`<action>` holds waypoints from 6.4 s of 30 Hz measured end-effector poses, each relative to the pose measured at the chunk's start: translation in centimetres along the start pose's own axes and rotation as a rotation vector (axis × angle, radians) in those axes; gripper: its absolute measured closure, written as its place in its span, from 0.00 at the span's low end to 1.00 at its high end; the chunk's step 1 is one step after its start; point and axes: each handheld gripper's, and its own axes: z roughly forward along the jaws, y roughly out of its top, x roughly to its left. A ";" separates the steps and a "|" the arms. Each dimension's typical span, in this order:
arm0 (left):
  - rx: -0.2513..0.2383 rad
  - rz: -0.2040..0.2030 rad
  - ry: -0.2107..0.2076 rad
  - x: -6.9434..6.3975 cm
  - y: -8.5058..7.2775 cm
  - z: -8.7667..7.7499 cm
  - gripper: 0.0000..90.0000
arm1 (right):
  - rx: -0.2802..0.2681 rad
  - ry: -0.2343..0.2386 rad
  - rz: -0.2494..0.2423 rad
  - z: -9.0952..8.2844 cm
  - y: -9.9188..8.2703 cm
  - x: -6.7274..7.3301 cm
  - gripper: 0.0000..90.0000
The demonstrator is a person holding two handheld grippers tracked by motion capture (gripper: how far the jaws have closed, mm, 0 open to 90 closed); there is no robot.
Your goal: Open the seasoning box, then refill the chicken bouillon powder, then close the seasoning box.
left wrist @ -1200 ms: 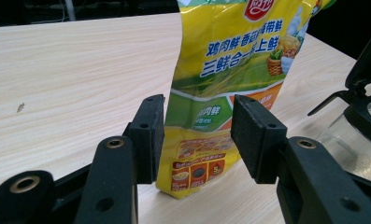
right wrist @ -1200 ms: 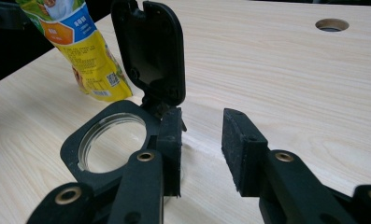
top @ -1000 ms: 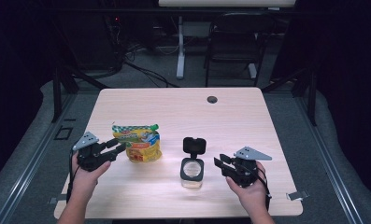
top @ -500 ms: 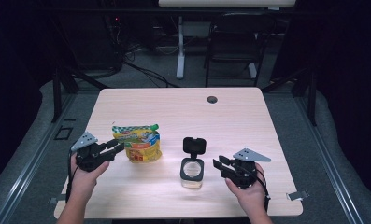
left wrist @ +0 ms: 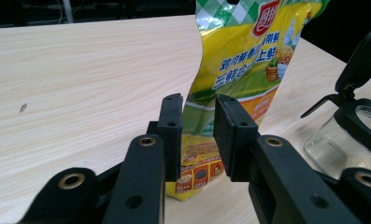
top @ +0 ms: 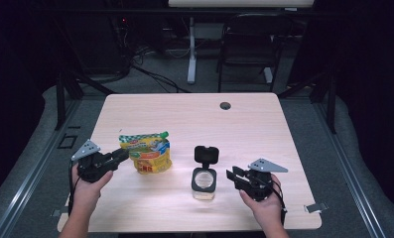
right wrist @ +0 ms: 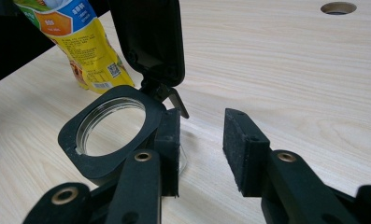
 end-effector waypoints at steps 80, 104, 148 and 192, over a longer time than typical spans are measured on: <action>0.047 0.080 -0.090 -3.6 -0.3 -2.6 0.85 | 0.025 0.035 0.013 0.7 -0.3 -0.5 0.74; 0.074 0.065 -0.076 -3.0 -1.9 -0.5 0.57 | 0.026 0.035 0.018 0.8 -0.4 -0.6 0.72; 0.136 -0.016 -0.101 -1.8 -5.2 2.8 0.48 | 0.025 0.050 0.021 1.3 -0.2 -0.8 0.69; 0.171 -0.037 -0.115 -1.2 -7.2 5.9 0.47 | 0.034 0.051 0.025 1.5 -0.4 -0.7 0.69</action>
